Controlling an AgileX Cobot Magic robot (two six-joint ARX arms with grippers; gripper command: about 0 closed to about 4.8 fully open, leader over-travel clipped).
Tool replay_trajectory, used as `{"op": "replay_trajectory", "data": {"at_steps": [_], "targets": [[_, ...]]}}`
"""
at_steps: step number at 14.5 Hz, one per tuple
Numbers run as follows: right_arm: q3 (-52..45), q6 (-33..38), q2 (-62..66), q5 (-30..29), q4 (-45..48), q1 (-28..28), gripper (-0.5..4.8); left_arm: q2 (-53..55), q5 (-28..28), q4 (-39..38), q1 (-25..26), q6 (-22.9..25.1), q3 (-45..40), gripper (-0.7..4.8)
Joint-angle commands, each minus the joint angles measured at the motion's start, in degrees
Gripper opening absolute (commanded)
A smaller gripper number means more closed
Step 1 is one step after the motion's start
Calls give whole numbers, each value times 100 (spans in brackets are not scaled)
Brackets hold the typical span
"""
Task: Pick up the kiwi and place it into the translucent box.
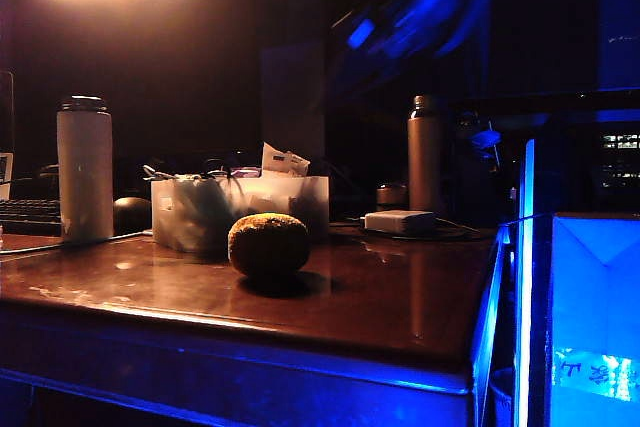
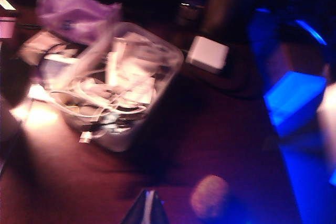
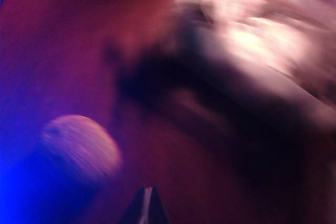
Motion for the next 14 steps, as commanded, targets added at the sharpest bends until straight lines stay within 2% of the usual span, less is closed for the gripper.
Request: {"op": "replay_trajectory", "data": {"at_steps": [1,2,6,14], "targets": [[26,-369,393,181,179,413,362,-11,-4,87,-2,50,31,-4],[26,-398,535,262,240,527,479,-11,-28,85,-2,79,31,-4],[26,-643,949,422,256,817,479,-11,-105,168,0,136,39,-4],[37,-850,1644,426,481,809,479,-11,-101,179,0,131,37,-4]]}}
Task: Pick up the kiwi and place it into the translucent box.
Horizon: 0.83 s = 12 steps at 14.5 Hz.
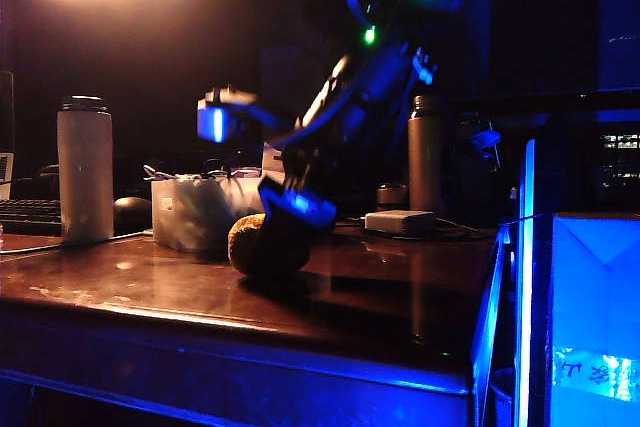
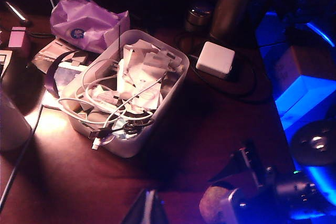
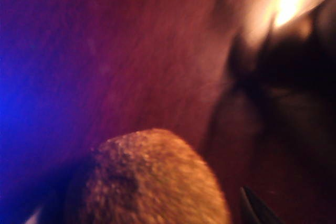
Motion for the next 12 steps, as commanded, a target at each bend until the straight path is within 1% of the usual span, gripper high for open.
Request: {"op": "replay_trajectory", "data": {"at_steps": [1,2,3,4,5,7,10,12], "targets": [[31,-7,111,-28,188,7,479,-11,11,87,0,15,33,-4],[31,-7,160,-17,238,7,447,-11,11,85,0,13,33,-4],[31,-4,190,-15,249,7,389,-11,11,83,0,13,33,-4],[31,-7,190,-13,258,7,296,-11,11,83,0,13,31,-4],[31,-4,190,-13,306,7,235,-11,9,83,0,13,31,-4],[33,22,184,90,435,4,233,-11,11,81,0,13,31,-4],[35,118,-44,516,761,-2,233,-11,24,74,0,13,31,-4],[44,118,-289,763,1576,-28,234,-11,26,74,0,13,31,-4]]}}
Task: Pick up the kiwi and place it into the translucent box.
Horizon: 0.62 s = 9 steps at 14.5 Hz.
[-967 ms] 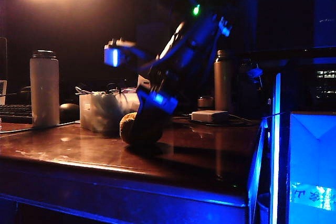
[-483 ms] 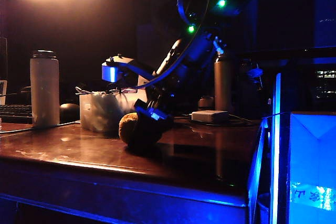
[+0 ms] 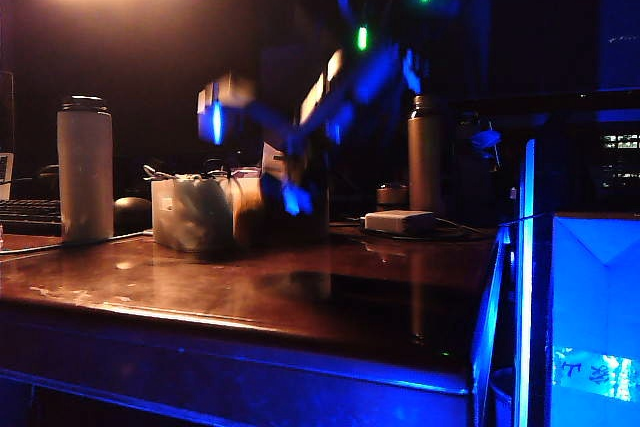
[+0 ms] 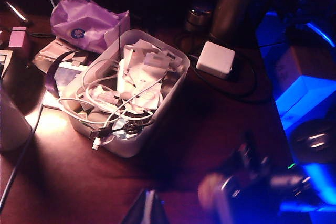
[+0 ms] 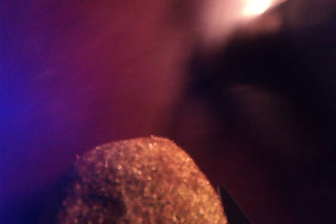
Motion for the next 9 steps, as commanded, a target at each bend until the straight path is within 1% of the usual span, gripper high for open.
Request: {"op": "replay_trajectory", "data": {"at_steps": [1,2,3,6,9], "targets": [[162,35,-289,210,1281,-81,246,-13,24,74,0,13,31,-4],[420,55,-258,212,1370,-111,257,-13,26,72,0,11,31,-4],[737,160,-160,184,1462,-155,257,-13,24,72,0,0,31,-4],[2002,468,592,-52,1561,-306,257,-13,26,74,0,0,31,-4],[3226,809,1517,-125,1547,-374,263,-13,24,76,0,2,31,-4]]}}
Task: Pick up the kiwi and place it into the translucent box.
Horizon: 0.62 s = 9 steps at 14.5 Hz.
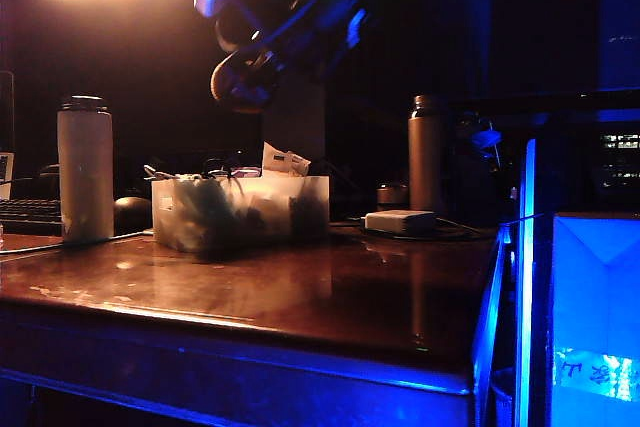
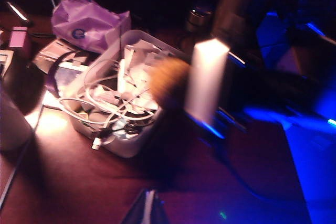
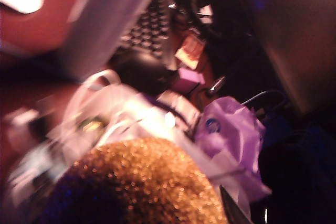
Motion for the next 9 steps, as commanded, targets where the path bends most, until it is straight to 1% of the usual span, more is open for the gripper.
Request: {"op": "replay_trajectory", "data": {"at_steps": [1,2,3,4,5,6,9], "targets": [[1021,426,765,-85,50,-42,263,-11,24,74,-2,4,31,-4],[1497,577,1235,-83,50,-79,263,-11,22,72,-2,2,31,-4],[1685,605,1456,-46,28,-111,264,-11,24,72,-2,2,31,-4],[1735,621,1582,-20,28,-129,287,-11,22,68,-2,2,31,-4],[1729,621,1596,-20,-94,-136,386,-11,24,68,-2,2,31,-4],[1729,636,1593,-17,-118,-136,460,-11,22,68,-2,4,31,-4],[1731,640,1585,-17,-4,-136,463,-11,24,72,-2,2,31,-4]]}}
